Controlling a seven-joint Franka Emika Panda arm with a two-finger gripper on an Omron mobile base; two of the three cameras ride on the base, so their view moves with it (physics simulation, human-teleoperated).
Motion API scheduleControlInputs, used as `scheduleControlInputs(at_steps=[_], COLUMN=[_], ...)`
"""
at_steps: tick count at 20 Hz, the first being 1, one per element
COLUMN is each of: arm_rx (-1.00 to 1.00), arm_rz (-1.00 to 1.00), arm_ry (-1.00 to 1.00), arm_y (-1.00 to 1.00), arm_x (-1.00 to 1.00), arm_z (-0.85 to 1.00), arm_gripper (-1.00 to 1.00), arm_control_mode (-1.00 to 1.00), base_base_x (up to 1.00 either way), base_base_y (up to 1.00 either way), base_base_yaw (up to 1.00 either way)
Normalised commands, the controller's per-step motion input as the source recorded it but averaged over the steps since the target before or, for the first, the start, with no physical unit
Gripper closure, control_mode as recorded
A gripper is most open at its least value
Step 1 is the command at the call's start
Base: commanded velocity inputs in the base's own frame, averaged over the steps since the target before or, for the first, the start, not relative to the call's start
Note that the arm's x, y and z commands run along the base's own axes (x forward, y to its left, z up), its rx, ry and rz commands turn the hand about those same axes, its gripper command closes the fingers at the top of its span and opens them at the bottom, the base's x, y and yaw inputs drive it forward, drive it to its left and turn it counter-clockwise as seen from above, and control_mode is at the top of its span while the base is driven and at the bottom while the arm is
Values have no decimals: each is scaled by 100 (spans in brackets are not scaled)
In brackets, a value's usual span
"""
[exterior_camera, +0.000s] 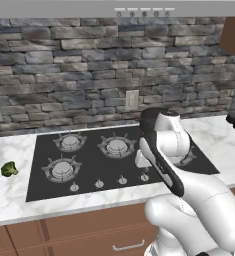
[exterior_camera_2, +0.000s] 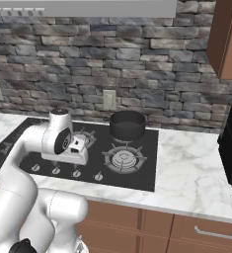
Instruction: Turn on the burner for the pot on the stove. Wait thirty seconds for the pot to heat up. Then add the broccoli to the pot.
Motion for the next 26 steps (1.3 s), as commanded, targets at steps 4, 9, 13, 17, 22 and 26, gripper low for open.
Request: scheduleControlInputs(at_steps=[4,9,13,17,22,26], arm_rx=[0,0,0,0,0,0], arm_rz=[0,0,0,0,0,0], arm_ry=[6,0,-1,-3,-1,0], arm_y=[0,1,5,1,0,0], arm_x=[11,24,34,19,17,21], arm_z=[-28,-14,-21,-25,-29,-26], arm_gripper=[-100,-100,-100,-100,-100,-100], arm_control_mode=[-100,-100,-100,-100,-100,-100], base_base_x=[0,0,0,0,0,0], base_base_y=[0,0,0,0,0,0], base_base_yaw=[0,0,0,0,0,0])
